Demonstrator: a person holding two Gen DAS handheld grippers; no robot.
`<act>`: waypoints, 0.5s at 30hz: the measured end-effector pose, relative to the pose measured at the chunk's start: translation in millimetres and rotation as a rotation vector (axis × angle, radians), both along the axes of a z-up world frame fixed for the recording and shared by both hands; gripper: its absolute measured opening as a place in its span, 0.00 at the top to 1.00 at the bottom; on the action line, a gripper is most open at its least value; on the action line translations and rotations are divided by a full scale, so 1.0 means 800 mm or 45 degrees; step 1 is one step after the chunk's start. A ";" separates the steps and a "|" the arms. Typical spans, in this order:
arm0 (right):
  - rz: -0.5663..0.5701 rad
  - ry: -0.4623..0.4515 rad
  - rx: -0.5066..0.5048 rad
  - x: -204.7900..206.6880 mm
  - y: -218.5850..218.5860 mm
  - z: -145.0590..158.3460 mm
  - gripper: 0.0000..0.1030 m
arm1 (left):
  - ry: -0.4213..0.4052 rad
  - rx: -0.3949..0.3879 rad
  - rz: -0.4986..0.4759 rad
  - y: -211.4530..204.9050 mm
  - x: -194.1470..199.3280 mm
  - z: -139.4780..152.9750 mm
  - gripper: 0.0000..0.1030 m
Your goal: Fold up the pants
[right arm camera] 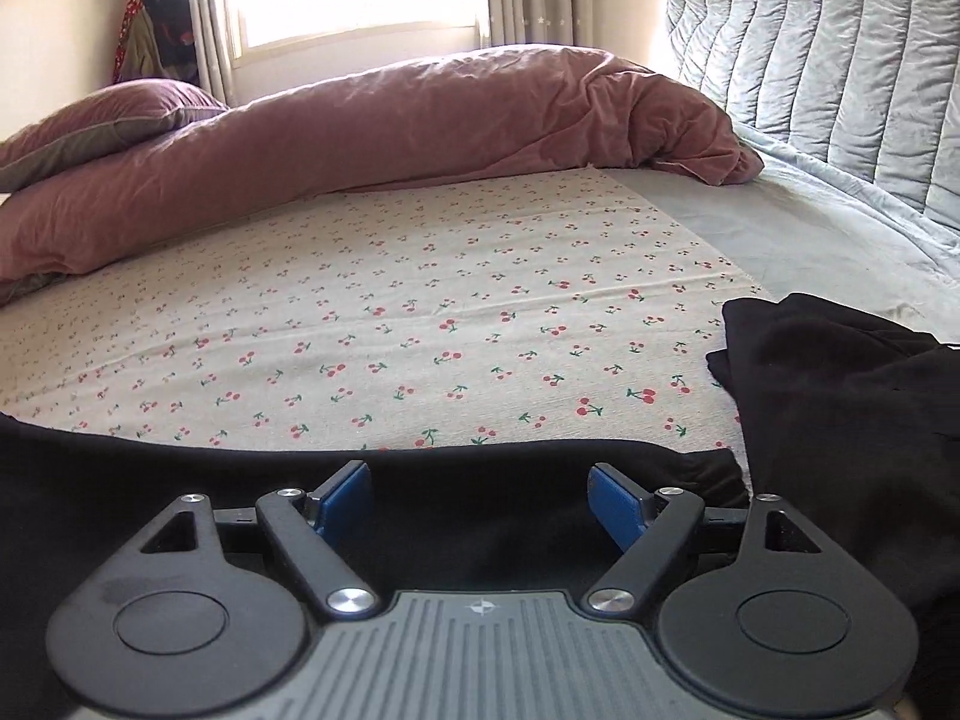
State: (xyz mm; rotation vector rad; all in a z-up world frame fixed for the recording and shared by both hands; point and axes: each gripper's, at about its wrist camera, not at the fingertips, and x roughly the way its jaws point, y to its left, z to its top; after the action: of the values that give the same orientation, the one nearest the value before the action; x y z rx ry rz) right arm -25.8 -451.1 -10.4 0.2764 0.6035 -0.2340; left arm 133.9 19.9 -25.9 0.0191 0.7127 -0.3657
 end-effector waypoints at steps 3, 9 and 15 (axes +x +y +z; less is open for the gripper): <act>-0.042 -0.044 0.090 -0.037 -0.014 0.009 0.17 | 0.051 -0.055 -0.047 -0.001 -0.022 0.009 0.25; -0.106 -0.049 0.215 -0.085 -0.045 -0.001 0.15 | 0.080 -0.112 -0.089 -0.009 -0.058 0.017 0.13; -0.223 0.001 0.426 -0.109 -0.070 -0.030 0.14 | 0.120 -0.137 -0.130 -0.019 -0.074 0.013 0.10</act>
State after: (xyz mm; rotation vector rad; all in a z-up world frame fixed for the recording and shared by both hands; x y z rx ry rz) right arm -113.3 -506.9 -34.0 0.6534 0.6191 -0.3017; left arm 74.4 4.7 -15.6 -0.0643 0.7857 -0.5052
